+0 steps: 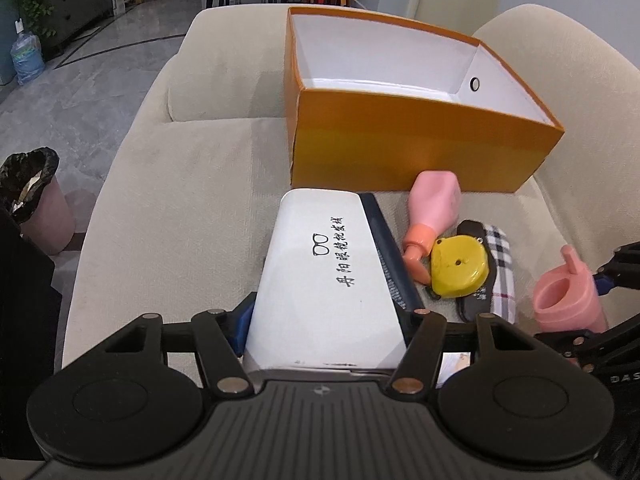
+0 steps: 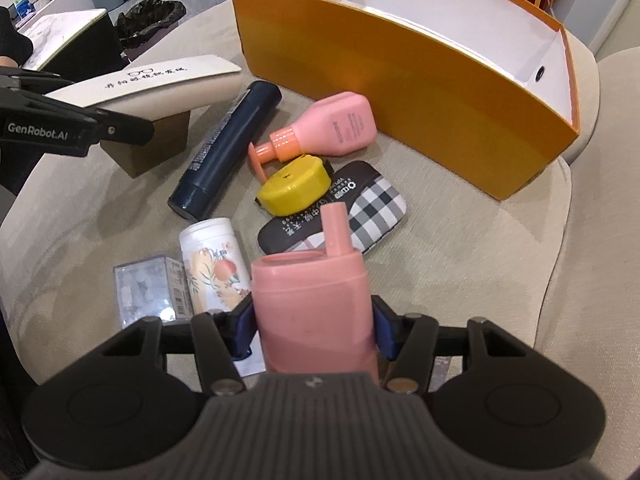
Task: Organize rigid objects
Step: 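Lift the pink cup and white case and carry both toward the orange box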
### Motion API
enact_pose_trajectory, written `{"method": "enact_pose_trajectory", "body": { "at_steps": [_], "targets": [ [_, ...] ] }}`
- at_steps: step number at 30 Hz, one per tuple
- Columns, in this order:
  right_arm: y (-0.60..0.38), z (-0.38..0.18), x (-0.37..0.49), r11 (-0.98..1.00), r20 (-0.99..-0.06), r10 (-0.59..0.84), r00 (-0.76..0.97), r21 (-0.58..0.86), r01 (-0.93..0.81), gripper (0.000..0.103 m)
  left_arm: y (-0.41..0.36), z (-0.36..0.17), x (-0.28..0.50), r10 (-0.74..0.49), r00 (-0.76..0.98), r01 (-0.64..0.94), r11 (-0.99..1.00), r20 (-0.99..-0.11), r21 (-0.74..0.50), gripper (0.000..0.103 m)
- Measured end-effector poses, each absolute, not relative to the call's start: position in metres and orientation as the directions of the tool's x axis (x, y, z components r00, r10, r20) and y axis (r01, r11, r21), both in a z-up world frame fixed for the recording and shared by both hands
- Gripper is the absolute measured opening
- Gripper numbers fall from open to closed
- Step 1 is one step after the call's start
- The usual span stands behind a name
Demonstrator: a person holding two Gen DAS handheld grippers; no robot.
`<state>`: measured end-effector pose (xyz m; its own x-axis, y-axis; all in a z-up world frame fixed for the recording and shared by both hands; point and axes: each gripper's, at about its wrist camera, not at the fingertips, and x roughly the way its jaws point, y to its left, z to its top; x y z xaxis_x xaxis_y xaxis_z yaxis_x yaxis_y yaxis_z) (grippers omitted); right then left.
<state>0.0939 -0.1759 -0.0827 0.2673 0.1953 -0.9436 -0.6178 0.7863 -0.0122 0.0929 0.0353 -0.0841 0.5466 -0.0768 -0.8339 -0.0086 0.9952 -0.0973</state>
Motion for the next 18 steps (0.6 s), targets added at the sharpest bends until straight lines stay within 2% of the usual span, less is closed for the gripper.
{"method": "enact_pose_trajectory", "body": {
  "at_steps": [6,12,18],
  "targets": [
    [-0.175,-0.083,0.091,0.787,-0.944,0.196,0.266,-0.011,-0.617,0.057,0.038,-0.099,0.095,-0.075,0.561,-0.012,0.995,-0.825,-0.099,0.070],
    [-0.178,-0.084,0.096,0.791,-0.946,0.189,0.263,-0.012,-0.612,0.057,0.042,-0.078,0.087,-0.109,0.606,-0.017,0.989,-0.788,-0.150,0.070],
    [-0.177,-0.080,0.098,0.792,-0.942,0.196,0.273,-0.012,-0.610,0.057,0.040,-0.059,0.087,-0.099,0.642,-0.002,0.991,-0.760,-0.131,0.070]
  ]
}}
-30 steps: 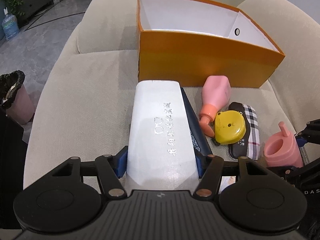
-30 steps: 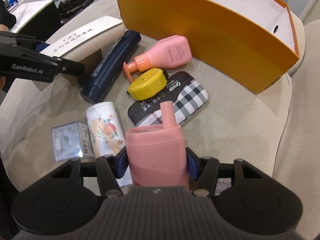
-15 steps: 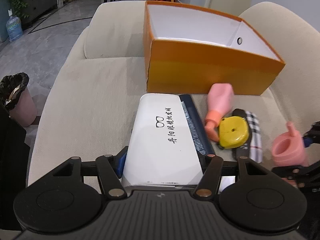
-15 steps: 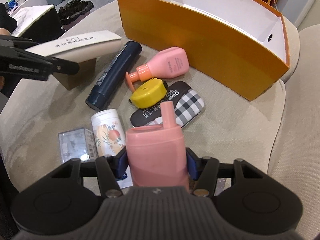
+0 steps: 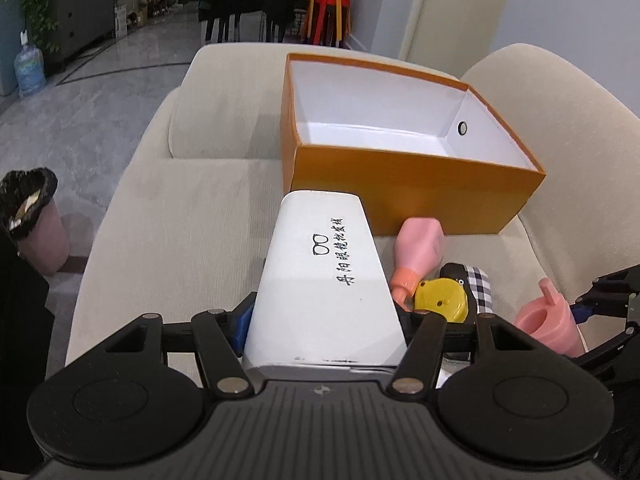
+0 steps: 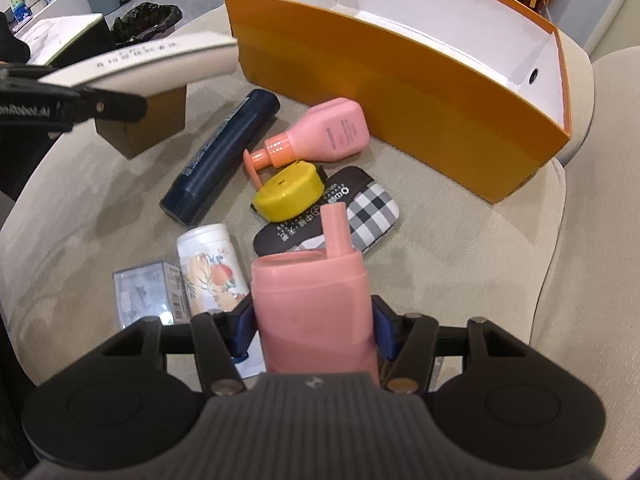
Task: Organize rigid objects
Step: 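Lift the pink cup and white case and carry both toward the orange box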
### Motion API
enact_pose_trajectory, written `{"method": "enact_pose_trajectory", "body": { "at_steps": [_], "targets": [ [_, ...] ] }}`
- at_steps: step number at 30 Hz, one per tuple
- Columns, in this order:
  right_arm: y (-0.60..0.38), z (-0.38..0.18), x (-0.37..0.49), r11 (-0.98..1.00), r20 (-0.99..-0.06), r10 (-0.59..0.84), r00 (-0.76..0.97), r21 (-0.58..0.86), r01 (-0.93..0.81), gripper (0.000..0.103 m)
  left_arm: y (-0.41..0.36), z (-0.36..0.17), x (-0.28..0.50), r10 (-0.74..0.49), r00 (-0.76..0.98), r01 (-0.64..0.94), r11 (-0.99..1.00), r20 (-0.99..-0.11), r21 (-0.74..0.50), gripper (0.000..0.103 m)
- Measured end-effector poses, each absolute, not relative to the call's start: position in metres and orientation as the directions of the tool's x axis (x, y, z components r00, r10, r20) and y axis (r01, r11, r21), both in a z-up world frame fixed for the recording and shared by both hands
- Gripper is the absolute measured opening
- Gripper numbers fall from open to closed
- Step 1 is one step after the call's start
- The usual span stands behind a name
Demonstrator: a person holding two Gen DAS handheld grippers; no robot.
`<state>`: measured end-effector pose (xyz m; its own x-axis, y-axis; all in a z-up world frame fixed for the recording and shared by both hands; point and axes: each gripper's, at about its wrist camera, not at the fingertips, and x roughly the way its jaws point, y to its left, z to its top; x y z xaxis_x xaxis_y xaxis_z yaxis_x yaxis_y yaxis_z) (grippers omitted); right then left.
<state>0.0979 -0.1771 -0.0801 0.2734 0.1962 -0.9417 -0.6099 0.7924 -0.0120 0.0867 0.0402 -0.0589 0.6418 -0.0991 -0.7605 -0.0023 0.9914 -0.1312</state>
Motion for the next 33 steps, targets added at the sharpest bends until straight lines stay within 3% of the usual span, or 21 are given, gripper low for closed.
{"method": "enact_pose_trajectory", "body": {
  "at_steps": [8,16,33],
  "targets": [
    [-0.175,-0.078,0.092,0.788,-0.940,0.204,0.272,-0.007,-0.615,0.058,0.033,-0.102,0.088,-0.077,0.595,-0.007,0.995,-0.800,-0.101,0.070],
    [-0.177,-0.081,0.094,0.792,-0.944,0.196,0.266,-0.008,-0.611,0.058,0.020,-0.102,0.089,-0.012,0.591,0.009,1.000,-0.806,-0.008,0.071],
    [-0.178,-0.084,0.092,0.788,-0.945,0.199,0.258,-0.002,-0.616,0.058,0.030,-0.116,0.106,0.001,0.622,-0.077,0.995,-0.783,-0.060,0.074]
  ]
}}
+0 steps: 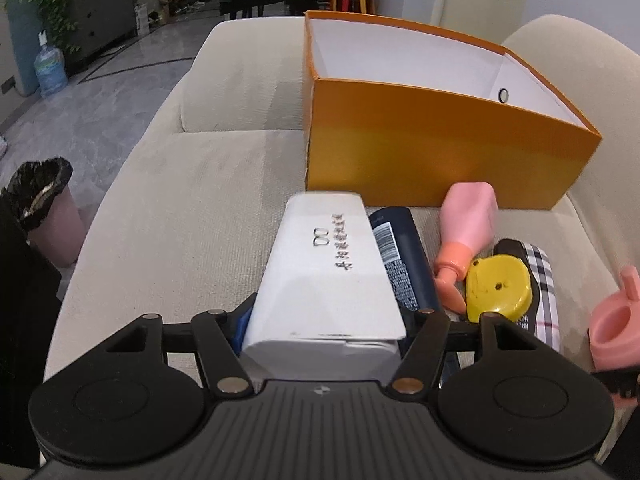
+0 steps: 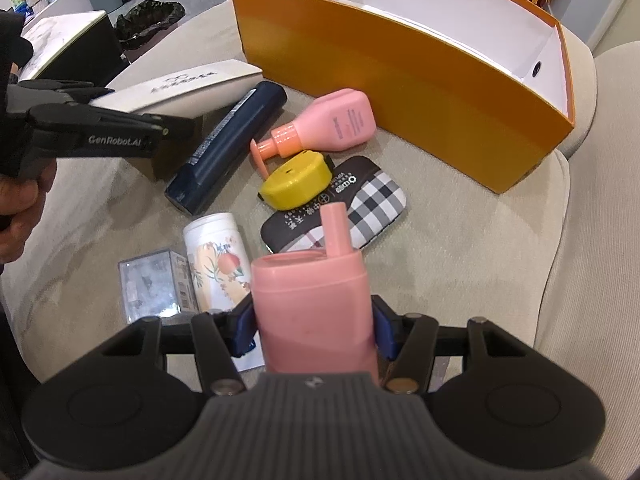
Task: Organize rigid objects
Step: 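Lift the pink cup and white case and carry both toward the orange box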
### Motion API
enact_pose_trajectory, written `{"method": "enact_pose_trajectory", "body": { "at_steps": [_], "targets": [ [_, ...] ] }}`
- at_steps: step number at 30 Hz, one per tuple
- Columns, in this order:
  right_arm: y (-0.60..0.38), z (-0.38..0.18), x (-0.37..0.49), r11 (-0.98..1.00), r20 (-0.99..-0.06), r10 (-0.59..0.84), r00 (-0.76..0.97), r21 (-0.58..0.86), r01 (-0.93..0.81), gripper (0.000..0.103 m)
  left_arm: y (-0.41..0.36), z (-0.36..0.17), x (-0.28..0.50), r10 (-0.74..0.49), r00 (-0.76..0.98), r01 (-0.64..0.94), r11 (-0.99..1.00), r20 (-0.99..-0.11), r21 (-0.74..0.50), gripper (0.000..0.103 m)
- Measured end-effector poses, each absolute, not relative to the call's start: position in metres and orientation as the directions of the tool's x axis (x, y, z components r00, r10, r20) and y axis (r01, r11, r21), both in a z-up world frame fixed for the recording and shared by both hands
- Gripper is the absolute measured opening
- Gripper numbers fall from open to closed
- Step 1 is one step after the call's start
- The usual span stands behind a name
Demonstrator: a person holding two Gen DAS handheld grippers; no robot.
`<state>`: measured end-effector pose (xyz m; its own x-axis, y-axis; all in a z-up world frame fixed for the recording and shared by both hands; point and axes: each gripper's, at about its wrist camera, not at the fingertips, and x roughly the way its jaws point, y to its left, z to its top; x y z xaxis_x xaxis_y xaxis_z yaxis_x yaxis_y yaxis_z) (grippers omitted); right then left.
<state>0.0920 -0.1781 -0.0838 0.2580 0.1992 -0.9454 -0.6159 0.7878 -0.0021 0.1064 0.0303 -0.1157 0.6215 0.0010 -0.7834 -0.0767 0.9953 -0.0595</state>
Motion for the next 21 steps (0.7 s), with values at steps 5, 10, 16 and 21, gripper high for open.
{"method": "enact_pose_trajectory", "body": {
  "at_steps": [5,10,16,21],
  "targets": [
    [-0.178,-0.085,0.091,0.786,-0.946,0.199,0.256,-0.002,-0.618,0.058,0.032,-0.119,0.112,0.006,0.616,-0.104,0.992,-0.788,-0.075,0.075],
    [-0.178,-0.086,0.090,0.785,-0.947,0.199,0.253,-0.001,-0.620,0.057,0.032,-0.113,0.111,0.033,0.656,-0.123,0.990,-0.754,-0.063,0.085],
    [-0.179,-0.086,0.090,0.787,-0.946,0.199,0.254,0.000,-0.616,0.054,0.032,-0.118,0.123,0.028,0.649,-0.126,0.989,-0.760,-0.071,0.081],
    [-0.180,-0.088,0.090,0.786,-0.951,0.191,0.242,0.000,-0.619,0.054,0.029,-0.121,0.126,0.021,0.642,-0.111,0.992,-0.766,-0.065,0.071]
  ]
}}
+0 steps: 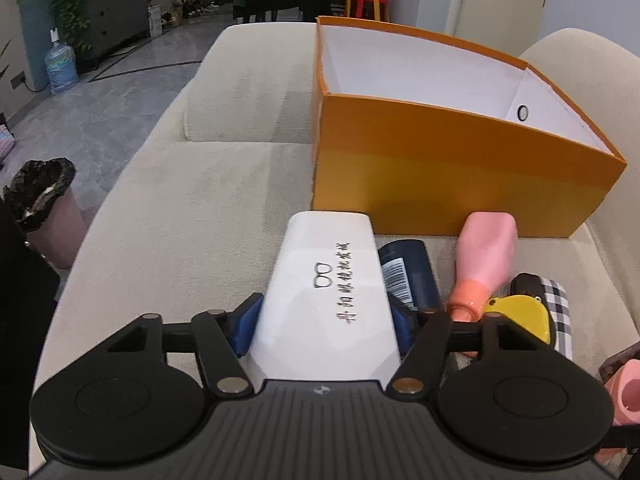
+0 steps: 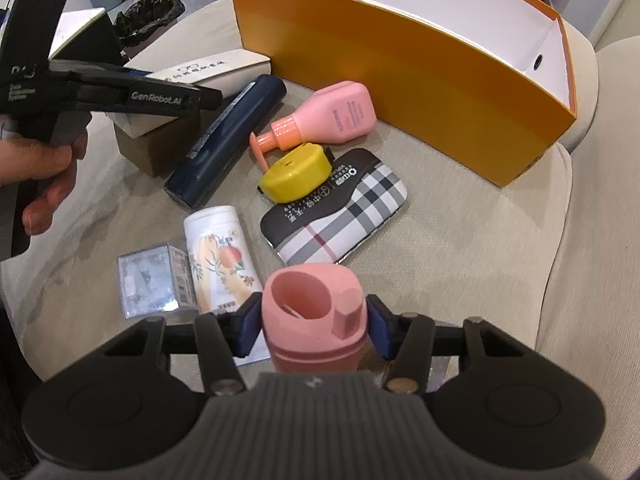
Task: Organize rigid objects
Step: 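Lift the pink cup and white case and carry both toward the orange box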
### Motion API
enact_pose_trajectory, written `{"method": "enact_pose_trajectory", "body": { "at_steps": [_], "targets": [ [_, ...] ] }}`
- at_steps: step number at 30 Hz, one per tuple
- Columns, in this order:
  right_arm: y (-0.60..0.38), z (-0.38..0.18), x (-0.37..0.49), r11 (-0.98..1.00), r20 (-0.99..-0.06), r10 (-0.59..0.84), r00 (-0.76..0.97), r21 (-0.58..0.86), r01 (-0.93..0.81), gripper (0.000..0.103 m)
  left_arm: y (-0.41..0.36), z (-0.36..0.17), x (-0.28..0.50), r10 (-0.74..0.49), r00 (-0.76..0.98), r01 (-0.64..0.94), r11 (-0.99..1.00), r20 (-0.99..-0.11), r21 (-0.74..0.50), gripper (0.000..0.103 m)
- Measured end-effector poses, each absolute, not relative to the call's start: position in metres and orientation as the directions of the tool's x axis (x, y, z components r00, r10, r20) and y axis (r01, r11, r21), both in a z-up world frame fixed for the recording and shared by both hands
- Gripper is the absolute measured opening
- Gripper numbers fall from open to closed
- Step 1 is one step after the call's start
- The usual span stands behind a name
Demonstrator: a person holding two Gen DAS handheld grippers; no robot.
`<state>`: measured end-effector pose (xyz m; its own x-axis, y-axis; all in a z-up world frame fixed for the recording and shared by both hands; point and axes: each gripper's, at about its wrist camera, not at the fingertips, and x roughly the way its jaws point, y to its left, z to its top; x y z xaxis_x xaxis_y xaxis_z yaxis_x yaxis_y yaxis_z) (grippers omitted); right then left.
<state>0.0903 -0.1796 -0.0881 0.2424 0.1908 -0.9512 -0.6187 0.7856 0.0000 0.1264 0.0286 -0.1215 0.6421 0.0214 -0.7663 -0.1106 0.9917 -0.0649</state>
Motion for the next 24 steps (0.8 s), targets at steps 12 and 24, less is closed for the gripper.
{"method": "enact_pose_trajectory", "body": {
  "at_steps": [12,24],
  "targets": [
    [-0.181,-0.104,0.090,0.798,-0.972,0.141,0.190,-0.002,-0.603,0.050,0.029,-0.118,0.122,0.022,0.655,-0.101,0.993,-0.755,-0.059,0.069],
    [-0.181,-0.111,0.089,0.808,-0.987,0.070,0.143,-0.028,-0.588,0.054,0.032,-0.112,0.118,0.011,0.664,-0.088,0.994,-0.748,-0.064,0.069]
  ]
}}
